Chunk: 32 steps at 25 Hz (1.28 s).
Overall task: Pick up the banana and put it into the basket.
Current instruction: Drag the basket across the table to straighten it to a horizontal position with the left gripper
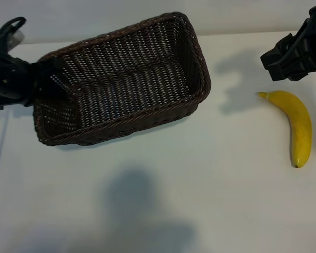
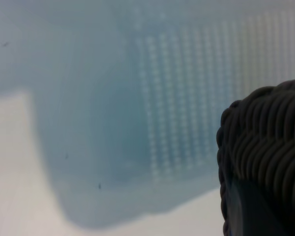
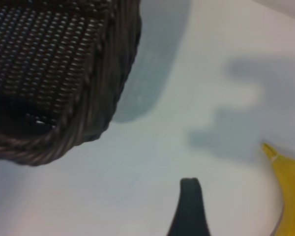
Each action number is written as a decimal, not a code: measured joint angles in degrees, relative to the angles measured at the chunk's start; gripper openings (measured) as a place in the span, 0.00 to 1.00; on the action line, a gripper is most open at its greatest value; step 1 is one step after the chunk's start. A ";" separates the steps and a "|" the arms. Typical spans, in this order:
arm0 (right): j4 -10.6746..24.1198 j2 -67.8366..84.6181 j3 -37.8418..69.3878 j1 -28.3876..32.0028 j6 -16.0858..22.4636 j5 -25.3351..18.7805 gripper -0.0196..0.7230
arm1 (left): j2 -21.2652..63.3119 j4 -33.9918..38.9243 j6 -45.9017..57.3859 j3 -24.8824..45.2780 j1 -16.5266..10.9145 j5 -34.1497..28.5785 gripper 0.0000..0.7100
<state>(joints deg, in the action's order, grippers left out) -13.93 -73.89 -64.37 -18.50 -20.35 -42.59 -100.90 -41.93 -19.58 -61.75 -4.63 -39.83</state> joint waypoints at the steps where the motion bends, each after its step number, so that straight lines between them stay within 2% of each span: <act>1: 0.00 0.00 0.00 0.00 0.00 0.00 0.81 | -1.77 -0.22 -0.54 -0.77 0.00 -0.37 0.23; 6: 0.00 0.00 0.00 0.00 0.00 0.00 0.81 | -7.43 -0.36 -2.76 -5.01 0.28 -2.33 0.23; 12: 0.00 0.00 0.00 0.00 0.00 0.00 0.81 | -9.04 0.18 -1.62 -10.78 4.07 -4.14 0.23; 14: 0.00 0.00 0.00 0.00 0.00 0.00 0.81 | -10.01 2.66 1.30 -13.32 5.65 -4.74 0.23; 19: 0.00 0.00 0.00 0.00 0.00 0.00 0.81 | -12.81 16.31 12.50 -17.81 9.69 -5.76 0.23; 21: 0.00 0.00 0.00 0.00 0.00 0.00 0.81 | -13.33 19.52 14.63 -19.15 10.67 -6.18 0.23; 32: 0.00 0.00 0.00 0.00 0.00 -0.24 0.81 | -19.45 20.82 17.87 -25.51 16.18 -7.45 0.23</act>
<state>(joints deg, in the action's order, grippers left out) -13.93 -73.89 -64.37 -18.50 -20.35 -42.83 -120.35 -21.11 -1.71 -87.26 11.55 -47.28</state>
